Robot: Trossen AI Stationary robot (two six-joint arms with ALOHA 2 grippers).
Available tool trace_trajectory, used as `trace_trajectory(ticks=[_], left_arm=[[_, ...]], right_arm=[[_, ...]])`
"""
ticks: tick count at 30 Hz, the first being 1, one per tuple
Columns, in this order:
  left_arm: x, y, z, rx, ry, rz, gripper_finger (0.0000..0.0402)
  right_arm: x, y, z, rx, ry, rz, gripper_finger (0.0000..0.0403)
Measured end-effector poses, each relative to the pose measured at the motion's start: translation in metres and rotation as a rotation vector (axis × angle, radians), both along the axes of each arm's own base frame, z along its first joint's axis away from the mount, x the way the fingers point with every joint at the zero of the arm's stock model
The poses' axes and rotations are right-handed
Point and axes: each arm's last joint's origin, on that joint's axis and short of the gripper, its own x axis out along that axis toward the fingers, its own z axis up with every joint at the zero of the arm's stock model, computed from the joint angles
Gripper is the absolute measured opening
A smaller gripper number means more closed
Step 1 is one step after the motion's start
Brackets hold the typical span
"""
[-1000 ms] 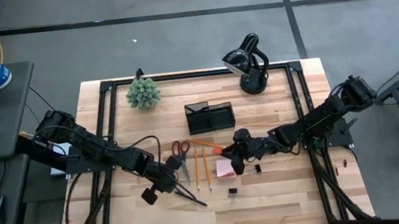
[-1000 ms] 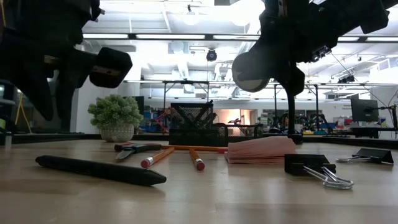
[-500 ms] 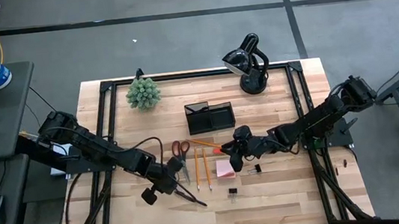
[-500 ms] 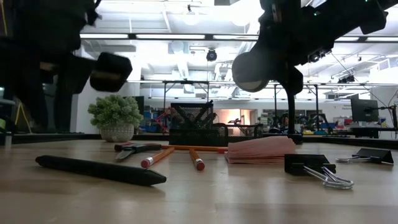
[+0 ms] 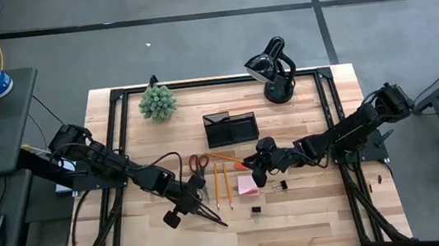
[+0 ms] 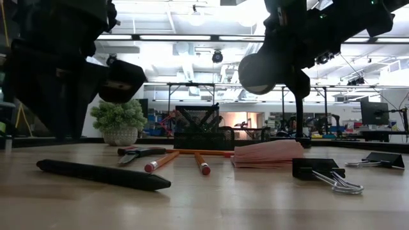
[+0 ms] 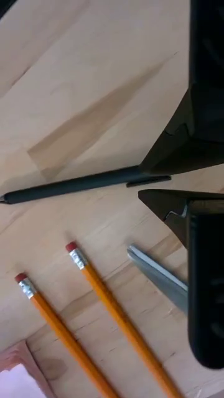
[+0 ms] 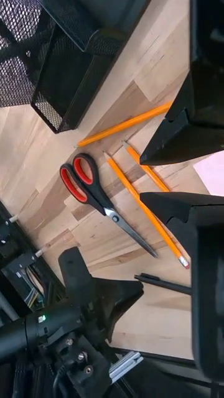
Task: Pick and place office supplies into organizer
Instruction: Put the black pen into the desk organizer
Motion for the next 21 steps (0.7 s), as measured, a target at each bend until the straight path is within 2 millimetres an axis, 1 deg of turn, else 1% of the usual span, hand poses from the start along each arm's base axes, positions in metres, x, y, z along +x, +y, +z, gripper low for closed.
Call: trace_trajectory(ticks=[8, 13, 21], left_arm=[[0.002, 0.000, 0.001, -0.036, 0.002, 0.078, 0.0037], [0.002, 0.000, -0.003, -0.051, 0.025, 0.117, 0.0037], [0.004, 0.000, -0.015, -0.047, 0.067, 0.154, 0.0037]], right_arm=[[0.000, 0.000, 0.000, 0.000, 0.000, 0.000, 0.0074], [0.000, 0.000, 0.000, -0.014, 0.003, 0.008, 0.0074], [0.000, 0.000, 0.000, -0.018, 0.004, 0.010, 0.0074]])
